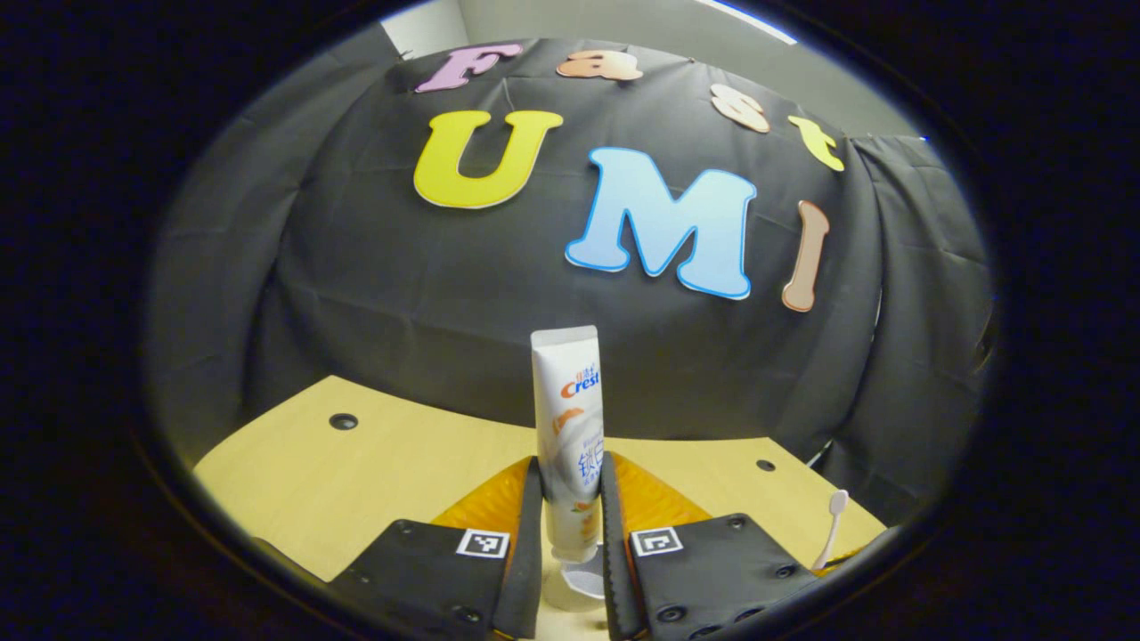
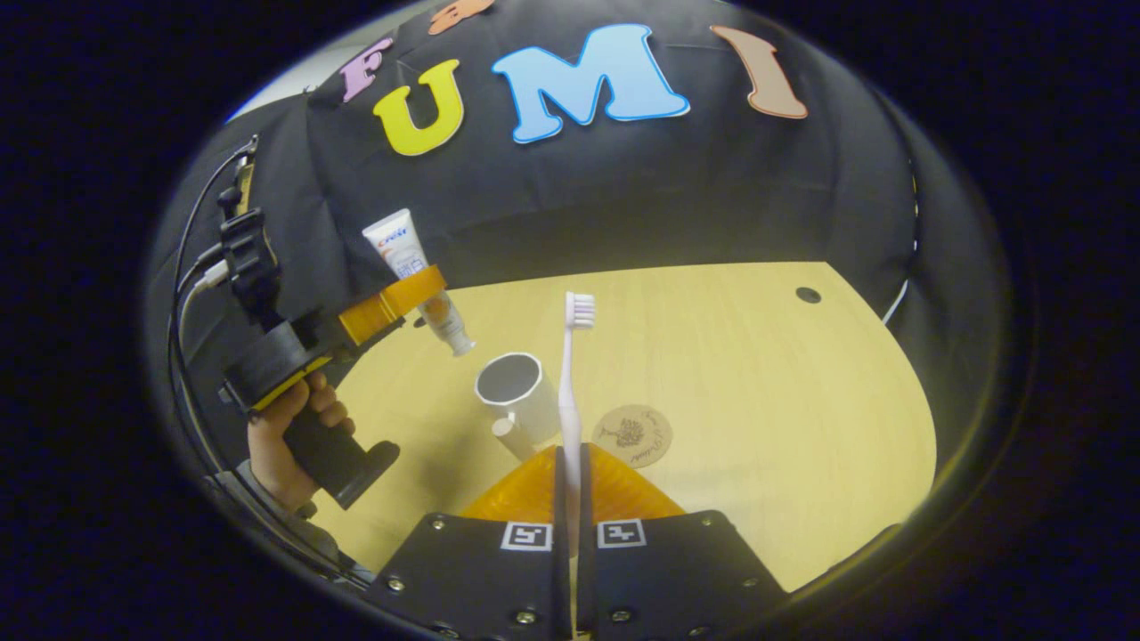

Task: Put the toothbrush and toothpaste on the desktop into the cup, then pick up the cup and place it on the coaster on the desktop.

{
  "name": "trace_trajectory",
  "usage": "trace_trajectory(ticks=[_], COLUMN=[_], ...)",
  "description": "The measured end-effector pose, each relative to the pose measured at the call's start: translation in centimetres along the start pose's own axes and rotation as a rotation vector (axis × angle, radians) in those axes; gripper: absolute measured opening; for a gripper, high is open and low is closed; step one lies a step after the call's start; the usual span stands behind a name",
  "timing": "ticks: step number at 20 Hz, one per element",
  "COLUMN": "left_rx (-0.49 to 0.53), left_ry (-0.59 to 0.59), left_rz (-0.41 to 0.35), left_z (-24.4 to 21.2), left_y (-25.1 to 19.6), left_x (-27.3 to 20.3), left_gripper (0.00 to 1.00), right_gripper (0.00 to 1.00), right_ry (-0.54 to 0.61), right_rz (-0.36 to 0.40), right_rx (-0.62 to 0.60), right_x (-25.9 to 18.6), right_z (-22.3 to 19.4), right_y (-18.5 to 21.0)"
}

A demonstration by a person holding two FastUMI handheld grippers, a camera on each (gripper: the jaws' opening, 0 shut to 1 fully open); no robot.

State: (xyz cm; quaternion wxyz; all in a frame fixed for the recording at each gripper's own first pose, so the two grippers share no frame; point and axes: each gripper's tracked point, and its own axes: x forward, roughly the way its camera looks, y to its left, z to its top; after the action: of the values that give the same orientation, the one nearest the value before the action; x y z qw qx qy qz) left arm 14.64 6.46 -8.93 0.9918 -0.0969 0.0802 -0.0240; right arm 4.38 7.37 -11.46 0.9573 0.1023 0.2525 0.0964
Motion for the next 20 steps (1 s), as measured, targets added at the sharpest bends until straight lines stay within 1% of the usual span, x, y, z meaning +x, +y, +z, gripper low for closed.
trace_trajectory(ticks=[4, 8, 11, 13, 15, 17, 20], left_rx=[-0.042, -0.030, -0.027, -0.028, -0.018, -0.008, -0.015], left_ry=[0.048, 0.086, 0.138, 0.176, 0.188, 0.186, 0.191], left_rz=[-0.039, -0.071, -0.074, -0.072, -0.080, -0.087, -0.097], left_z=[-2.1, -4.6, -6.8, -8.0, -8.1, -7.8, -7.4], left_y=[-0.5, -1.0, -1.0, -0.8, -0.9, -1.1, -1.5], left_x=[2.4, 3.4, 3.6, 3.4, 3.3, 2.9, 1.7], left_gripper=[0.35, 0.35, 0.35, 0.39, 0.40, 0.57, 0.90], right_gripper=[0.04, 0.04, 0.04, 0.04, 0.04, 0.04, 0.04], right_ry=[0.021, 0.032, 0.020, 0.016, 0.009, -0.002, -0.030], right_rz=[-0.013, -0.018, -0.012, -0.006, -0.002, 0.002, 0.022], right_rx=[0.019, 0.019, 0.033, 0.045, 0.047, 0.038, 0.035], right_x=[0.2, 0.4, 0.4, 0.6, 0.7, 1.0, 1.5], right_z=[-1.0, -1.9, -1.3, -1.0, -0.5, 0.1, 1.3], right_y=[-0.1, -0.1, 0.1, 0.2, 0.3, 0.5, 1.2])
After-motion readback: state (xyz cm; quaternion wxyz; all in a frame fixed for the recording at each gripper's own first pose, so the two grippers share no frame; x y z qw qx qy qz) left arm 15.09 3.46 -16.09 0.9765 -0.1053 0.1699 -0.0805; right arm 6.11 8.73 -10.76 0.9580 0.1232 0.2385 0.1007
